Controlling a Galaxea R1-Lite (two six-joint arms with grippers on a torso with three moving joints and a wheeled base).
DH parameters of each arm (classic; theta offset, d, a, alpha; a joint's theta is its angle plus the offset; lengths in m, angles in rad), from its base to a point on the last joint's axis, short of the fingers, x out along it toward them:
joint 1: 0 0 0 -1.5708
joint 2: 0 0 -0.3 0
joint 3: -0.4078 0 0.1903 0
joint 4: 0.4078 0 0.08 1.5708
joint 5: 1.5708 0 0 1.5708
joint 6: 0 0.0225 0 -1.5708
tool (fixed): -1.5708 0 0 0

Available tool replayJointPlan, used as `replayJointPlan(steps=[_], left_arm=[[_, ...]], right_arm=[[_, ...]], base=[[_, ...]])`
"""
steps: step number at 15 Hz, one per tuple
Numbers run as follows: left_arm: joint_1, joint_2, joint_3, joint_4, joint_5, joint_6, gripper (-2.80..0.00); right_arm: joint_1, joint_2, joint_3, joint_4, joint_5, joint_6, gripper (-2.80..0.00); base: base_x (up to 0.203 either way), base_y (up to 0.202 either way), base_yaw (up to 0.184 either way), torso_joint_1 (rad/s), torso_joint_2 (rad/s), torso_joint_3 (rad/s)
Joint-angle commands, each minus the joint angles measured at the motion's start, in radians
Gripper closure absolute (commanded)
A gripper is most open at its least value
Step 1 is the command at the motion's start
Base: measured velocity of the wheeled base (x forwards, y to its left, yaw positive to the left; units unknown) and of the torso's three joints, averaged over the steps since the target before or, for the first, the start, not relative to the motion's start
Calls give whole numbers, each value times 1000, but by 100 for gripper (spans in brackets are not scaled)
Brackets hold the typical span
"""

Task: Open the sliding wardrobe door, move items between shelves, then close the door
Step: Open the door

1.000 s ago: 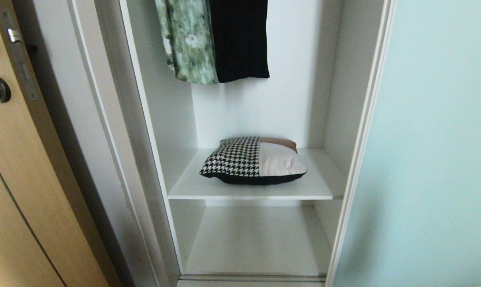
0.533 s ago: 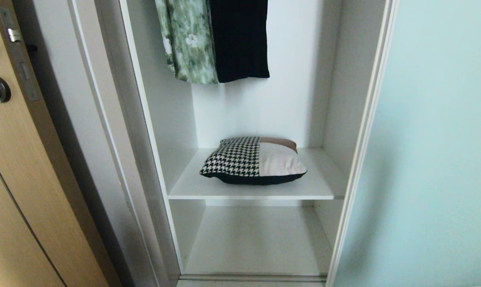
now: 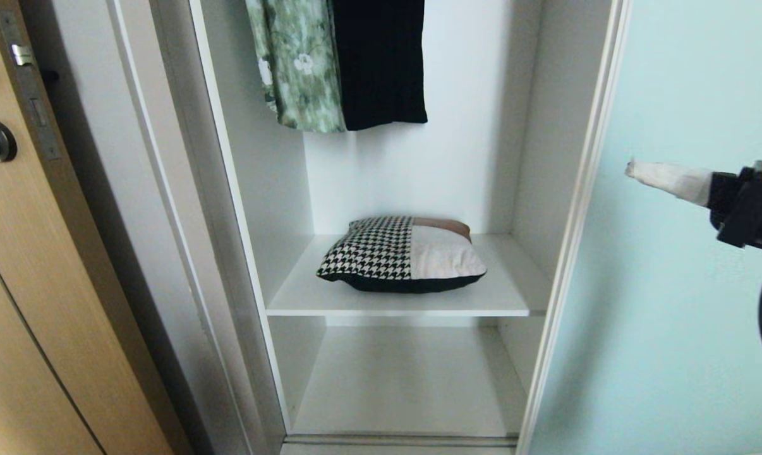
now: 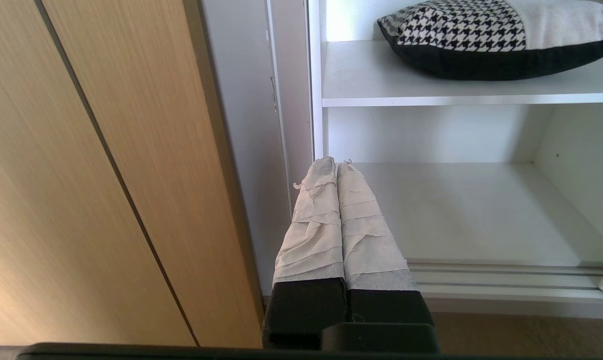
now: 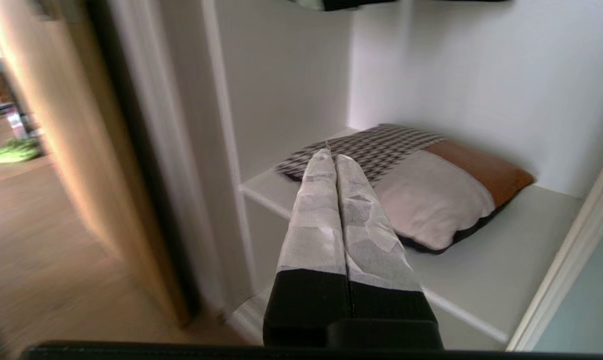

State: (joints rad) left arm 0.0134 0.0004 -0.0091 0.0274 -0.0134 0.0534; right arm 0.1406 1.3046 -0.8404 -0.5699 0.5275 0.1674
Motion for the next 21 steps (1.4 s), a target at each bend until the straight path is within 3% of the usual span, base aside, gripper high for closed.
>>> replayJointPlan(steps=[1, 7, 13, 21], left_arm=[[0, 3, 0, 0, 0, 0, 0], [0, 3, 0, 0, 0, 0, 0], [0, 3, 0, 0, 0, 0, 0], [1, 3, 0, 0, 0, 0, 0]], right_arm=[[3, 177, -7, -105, -56, 0, 0], [-8, 335, -77, -164, -226, 1, 0], [-12, 460, -198, -165, -346, 1, 0], [-79, 532, -241, -214, -413, 3, 0]], base=[[0, 0, 0, 0, 0, 0], [0, 0, 0, 0, 0, 0], [0, 0, 0, 0, 0, 0], [0, 0, 0, 0, 0, 0]])
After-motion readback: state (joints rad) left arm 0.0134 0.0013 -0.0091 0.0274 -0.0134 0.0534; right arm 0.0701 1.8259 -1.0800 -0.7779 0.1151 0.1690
